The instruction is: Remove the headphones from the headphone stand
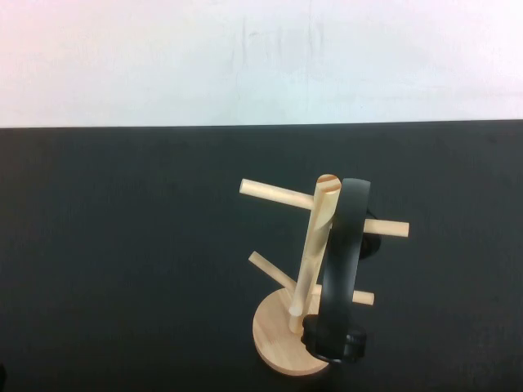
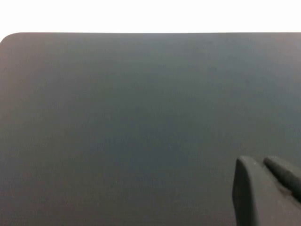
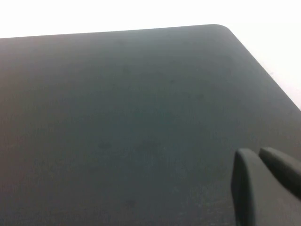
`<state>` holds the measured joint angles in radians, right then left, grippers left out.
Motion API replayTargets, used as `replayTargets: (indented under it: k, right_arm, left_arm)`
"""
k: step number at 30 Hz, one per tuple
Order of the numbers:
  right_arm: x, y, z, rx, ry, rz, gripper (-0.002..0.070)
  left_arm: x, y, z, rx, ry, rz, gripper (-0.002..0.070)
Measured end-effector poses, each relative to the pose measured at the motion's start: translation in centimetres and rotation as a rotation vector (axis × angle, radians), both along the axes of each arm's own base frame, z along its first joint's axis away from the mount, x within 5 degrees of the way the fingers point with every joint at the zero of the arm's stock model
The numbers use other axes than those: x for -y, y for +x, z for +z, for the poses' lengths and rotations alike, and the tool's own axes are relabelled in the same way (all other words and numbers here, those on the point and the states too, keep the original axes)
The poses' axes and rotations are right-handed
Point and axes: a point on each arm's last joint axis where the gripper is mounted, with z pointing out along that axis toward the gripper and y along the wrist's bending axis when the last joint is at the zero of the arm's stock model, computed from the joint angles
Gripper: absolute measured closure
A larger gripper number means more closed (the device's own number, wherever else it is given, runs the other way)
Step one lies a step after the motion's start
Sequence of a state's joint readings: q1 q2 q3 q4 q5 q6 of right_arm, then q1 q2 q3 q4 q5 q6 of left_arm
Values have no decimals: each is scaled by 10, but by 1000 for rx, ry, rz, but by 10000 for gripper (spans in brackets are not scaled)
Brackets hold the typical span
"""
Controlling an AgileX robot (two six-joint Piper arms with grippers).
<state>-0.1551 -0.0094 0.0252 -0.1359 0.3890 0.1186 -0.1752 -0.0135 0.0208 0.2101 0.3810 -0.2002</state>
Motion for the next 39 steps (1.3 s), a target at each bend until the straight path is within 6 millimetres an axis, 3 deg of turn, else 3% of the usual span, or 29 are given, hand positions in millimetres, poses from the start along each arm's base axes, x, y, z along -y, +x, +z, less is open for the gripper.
replayTargets:
  k: [25,32,39]
  right_arm:
    - [0,1,2,25,-4,3,684]
    - [-2,5,20,223,-37,31,684]
    - [-7,2,54,607,-101,85,684]
  left_arm:
    - [0,0,0,0,0,0,673]
    - [0,0,0,0,0,0,673]
    - [0,0,0,0,0,0,673]
